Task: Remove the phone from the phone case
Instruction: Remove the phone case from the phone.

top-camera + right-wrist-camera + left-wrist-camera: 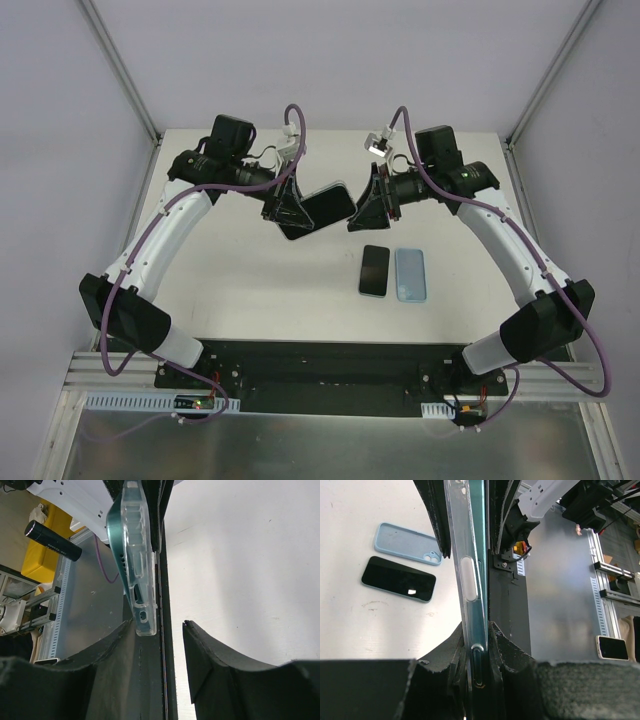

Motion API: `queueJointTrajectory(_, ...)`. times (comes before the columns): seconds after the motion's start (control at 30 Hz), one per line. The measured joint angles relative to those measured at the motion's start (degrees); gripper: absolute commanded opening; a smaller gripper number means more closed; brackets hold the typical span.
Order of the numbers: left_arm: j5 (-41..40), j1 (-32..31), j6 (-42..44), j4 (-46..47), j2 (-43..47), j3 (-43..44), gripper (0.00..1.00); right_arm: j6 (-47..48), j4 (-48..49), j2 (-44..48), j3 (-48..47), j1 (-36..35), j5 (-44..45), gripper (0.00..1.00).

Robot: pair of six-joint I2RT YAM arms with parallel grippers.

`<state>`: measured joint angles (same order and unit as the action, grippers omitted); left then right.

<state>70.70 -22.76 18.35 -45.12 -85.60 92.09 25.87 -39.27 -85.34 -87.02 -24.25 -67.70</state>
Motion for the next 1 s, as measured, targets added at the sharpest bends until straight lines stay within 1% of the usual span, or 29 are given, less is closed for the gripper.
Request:
queueJointTrajectory(0.47,1.33,0.00,-1.03,0.48,0.00,-0.22,0.00,0.24,0.02,0.22,0.00,0.00,1.51,0.53)
queueJointTrajectory(1.0,2.14,0.00,-1.05,1.25,0.00,-1.42,0.00,-0.13,0.09,0.55,-1.01,0.00,1.29,0.52)
